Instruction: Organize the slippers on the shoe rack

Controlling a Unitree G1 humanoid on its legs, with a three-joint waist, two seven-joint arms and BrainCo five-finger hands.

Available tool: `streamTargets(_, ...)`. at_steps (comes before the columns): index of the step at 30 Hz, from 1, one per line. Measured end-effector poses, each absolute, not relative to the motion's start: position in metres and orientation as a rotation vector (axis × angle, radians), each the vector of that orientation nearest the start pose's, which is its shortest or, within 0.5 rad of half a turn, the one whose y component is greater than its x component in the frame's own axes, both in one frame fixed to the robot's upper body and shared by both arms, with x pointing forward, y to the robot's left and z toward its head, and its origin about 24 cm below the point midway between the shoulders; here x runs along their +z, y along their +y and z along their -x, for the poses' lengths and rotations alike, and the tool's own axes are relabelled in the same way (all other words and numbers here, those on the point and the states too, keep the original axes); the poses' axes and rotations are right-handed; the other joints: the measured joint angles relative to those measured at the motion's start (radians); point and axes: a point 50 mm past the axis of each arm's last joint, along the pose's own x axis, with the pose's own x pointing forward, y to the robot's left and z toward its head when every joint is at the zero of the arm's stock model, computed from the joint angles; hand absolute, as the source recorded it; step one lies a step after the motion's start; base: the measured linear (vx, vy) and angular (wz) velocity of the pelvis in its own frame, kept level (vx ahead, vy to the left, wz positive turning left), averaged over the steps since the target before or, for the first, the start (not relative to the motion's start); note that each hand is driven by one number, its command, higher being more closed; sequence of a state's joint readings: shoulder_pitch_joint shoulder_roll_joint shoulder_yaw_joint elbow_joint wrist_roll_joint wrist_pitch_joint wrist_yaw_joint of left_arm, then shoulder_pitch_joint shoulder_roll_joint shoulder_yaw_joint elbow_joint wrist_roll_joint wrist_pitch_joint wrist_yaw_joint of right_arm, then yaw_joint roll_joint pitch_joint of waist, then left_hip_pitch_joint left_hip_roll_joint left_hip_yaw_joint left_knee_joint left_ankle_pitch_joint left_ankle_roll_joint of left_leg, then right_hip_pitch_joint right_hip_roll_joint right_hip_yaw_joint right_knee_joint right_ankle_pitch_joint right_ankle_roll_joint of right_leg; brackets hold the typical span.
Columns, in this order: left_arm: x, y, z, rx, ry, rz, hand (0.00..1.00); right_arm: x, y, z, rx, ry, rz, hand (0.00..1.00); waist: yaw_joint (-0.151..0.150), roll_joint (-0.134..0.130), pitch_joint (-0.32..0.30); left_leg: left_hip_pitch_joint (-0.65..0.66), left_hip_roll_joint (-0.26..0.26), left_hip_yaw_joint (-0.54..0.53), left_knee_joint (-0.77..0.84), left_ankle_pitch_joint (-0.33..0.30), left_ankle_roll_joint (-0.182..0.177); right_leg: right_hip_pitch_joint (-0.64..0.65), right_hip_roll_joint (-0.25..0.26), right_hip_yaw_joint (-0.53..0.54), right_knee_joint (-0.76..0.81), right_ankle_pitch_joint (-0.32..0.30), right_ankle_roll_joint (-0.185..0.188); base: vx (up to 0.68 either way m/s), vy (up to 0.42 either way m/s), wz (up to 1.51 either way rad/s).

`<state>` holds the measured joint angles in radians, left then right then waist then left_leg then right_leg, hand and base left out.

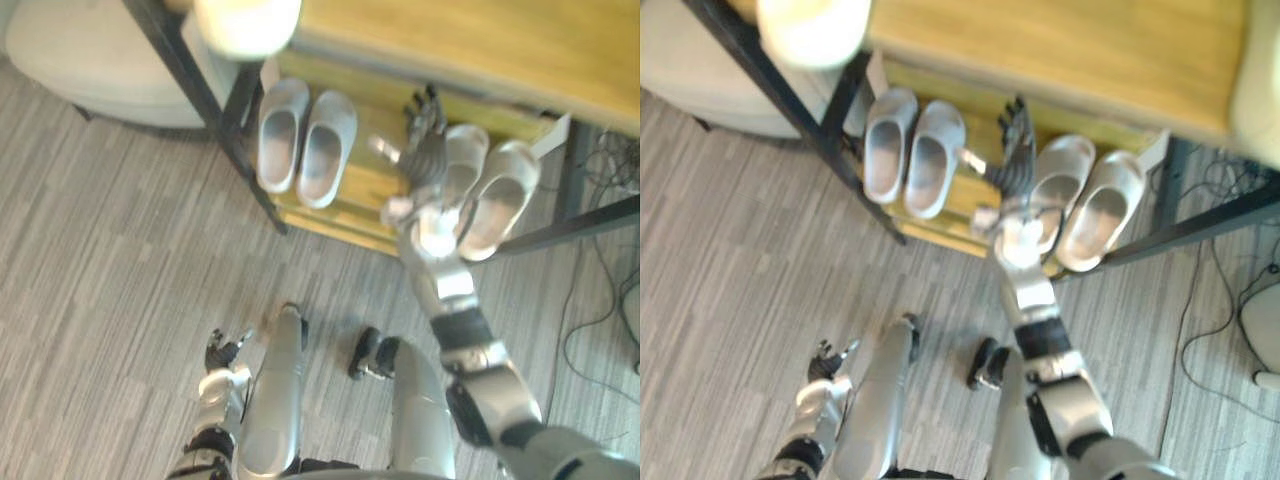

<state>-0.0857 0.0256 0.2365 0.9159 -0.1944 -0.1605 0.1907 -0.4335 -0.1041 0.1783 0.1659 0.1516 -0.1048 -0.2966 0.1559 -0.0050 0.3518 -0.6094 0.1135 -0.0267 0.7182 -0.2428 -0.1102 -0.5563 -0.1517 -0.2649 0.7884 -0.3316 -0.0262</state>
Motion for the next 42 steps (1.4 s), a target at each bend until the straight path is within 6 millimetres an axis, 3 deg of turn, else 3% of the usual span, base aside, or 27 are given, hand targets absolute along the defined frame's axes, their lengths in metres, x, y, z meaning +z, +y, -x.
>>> streamTargets(6, -0.132, 0.192, -0.160, 0.317, 0.787, 0.039, 0.00, 0.013, -0.116, -0.259, 0.053, 0.053, 0.141, 0.00, -0.054, -0.020, -0.122, 0.255, -0.004, 0.057, -0.273, 0.064, 0.014, 0.240, 0.030, 0.013, -0.295, 0.095, 0.036, 0.20, 0.073, -0.11)
streamTargets(9, -0.139, 0.191, -0.151, 0.253, 0.845, -0.018, 0.00, -0.039, -0.133, -0.232, 0.050, 0.283, 0.242, 0.00, -0.086, -0.026, -0.154, 0.349, -0.019, 0.077, -0.390, 0.099, 0.022, 0.322, 0.033, 0.024, -0.416, 0.141, 0.054, 0.21, 0.085, -0.10)
streamTargets(10, -0.140, 0.190, -0.148, 0.236, 0.856, -0.032, 0.00, -0.055, -0.142, -0.222, 0.031, 0.363, 0.263, 0.00, -0.100, -0.022, -0.160, 0.377, -0.024, 0.083, -0.425, 0.109, 0.027, 0.353, 0.035, 0.025, -0.458, 0.160, 0.059, 0.17, 0.087, -0.12)
streamTargets(15, -0.147, 0.188, -0.133, 0.188, 0.914, -0.077, 0.00, -0.108, -0.169, -0.170, -0.008, 0.661, 0.349, 0.00, -0.112, -0.019, -0.204, 0.501, -0.038, 0.126, -0.552, 0.137, 0.039, 0.475, 0.048, 0.056, -0.626, 0.228, 0.083, 0.12, 0.069, -0.20)
streamTargets(21, -0.150, 0.187, -0.126, 0.147, 0.941, -0.124, 0.00, -0.140, -0.181, -0.129, -0.019, 0.885, 0.386, 0.00, -0.120, -0.018, -0.234, 0.586, -0.057, 0.130, -0.632, 0.161, 0.046, 0.548, 0.047, 0.062, -0.688, 0.248, 0.092, 0.04, 0.028, -0.01)
streamTargets(27, -0.151, 0.183, -0.124, 0.082, 0.949, -0.176, 0.00, -0.148, -0.189, -0.120, -0.073, 0.951, 0.369, 0.00, -0.122, -0.018, -0.255, 0.648, -0.065, 0.129, -0.720, 0.210, 0.050, 0.574, 0.049, 0.065, -0.714, 0.266, 0.088, -0.04, -0.001, -0.01)
streamTargets(33, -0.146, 0.160, -0.136, -0.073, 0.885, -0.247, 0.00, -0.150, -0.192, -0.118, -0.105, 0.975, 0.353, 0.00, -0.123, -0.015, -0.260, 0.685, -0.075, 0.124, -0.775, 0.239, 0.062, 0.591, 0.044, 0.064, -0.730, 0.273, 0.095, -0.05, 0.015, 0.03)
streamTargets(36, -0.125, 0.125, -0.159, -0.231, 0.716, -0.257, 0.00, -0.150, -0.193, -0.117, -0.120, 0.982, 0.336, 0.00, -0.123, -0.013, -0.263, 0.683, -0.089, 0.113, -0.788, 0.252, 0.072, 0.593, 0.033, 0.058, -0.741, 0.280, 0.109, -0.03, 0.044, 0.10)
streamTargets(37, -0.110, 0.106, -0.170, -0.305, 0.612, -0.224, 0.00, -0.151, -0.194, -0.116, -0.129, 0.986, 0.331, 0.00, -0.123, -0.009, -0.267, 0.682, -0.095, 0.109, -0.794, 0.255, 0.077, 0.593, 0.027, 0.056, -0.742, 0.281, 0.113, 0.00, 0.053, 0.07)
streamTargets(42, -0.057, 0.061, -0.181, -0.494, 0.345, -0.063, 0.00, -0.153, -0.197, -0.112, -0.147, 1.009, 0.322, 0.00, -0.123, 0.006, -0.291, 0.683, -0.112, 0.101, -0.806, 0.258, 0.083, 0.594, 0.015, 0.054, -0.745, 0.285, 0.115, 0.04, 0.044, 0.05)
